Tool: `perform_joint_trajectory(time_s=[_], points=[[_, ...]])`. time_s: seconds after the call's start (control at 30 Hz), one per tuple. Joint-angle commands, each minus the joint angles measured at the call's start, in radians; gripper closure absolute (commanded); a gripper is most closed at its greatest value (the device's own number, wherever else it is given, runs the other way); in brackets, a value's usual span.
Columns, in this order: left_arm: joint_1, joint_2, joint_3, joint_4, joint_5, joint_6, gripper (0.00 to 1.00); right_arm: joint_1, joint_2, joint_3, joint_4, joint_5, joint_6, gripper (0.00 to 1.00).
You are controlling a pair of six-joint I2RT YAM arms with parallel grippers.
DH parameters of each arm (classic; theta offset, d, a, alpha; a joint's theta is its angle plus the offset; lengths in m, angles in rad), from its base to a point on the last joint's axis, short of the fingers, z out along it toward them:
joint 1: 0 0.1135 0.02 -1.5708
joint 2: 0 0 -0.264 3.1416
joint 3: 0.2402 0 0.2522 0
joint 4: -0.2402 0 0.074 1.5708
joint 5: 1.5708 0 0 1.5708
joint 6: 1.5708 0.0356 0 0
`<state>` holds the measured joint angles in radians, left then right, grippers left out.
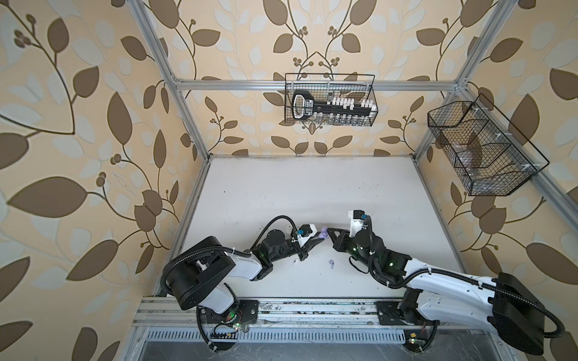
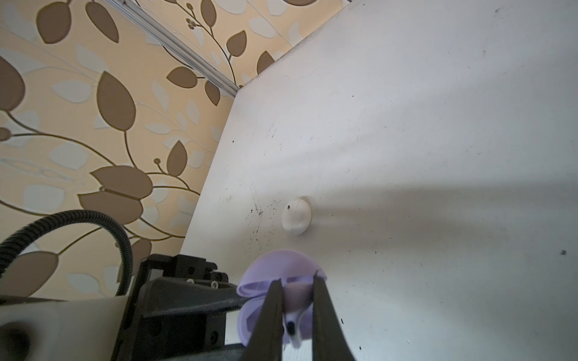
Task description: Insert the wireless bluetooth earbuds into the charging case
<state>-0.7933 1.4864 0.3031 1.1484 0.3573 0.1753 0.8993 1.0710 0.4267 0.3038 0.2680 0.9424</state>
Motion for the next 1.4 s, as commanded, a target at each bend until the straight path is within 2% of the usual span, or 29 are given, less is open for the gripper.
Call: perform_joint_trajectory(time_s=[0.0,0.67,1.37], points=[[-0.007,-0.032,-0.005,0.05,-0.008,-0.001,1.0,0.003,0.009,0.014,0.042,0.028,0.017,0.94],[-0.007,-0.039,-0.014,0.064,-0.033,-0.002,1.0,0.038,0.044,0.003,0.081,0.034,0.049,0.95],[-0.007,-0.041,-0.025,0.078,-0.039,0.003,1.0,0.053,-0.004,-0.044,0.072,0.083,0.063,0.95]])
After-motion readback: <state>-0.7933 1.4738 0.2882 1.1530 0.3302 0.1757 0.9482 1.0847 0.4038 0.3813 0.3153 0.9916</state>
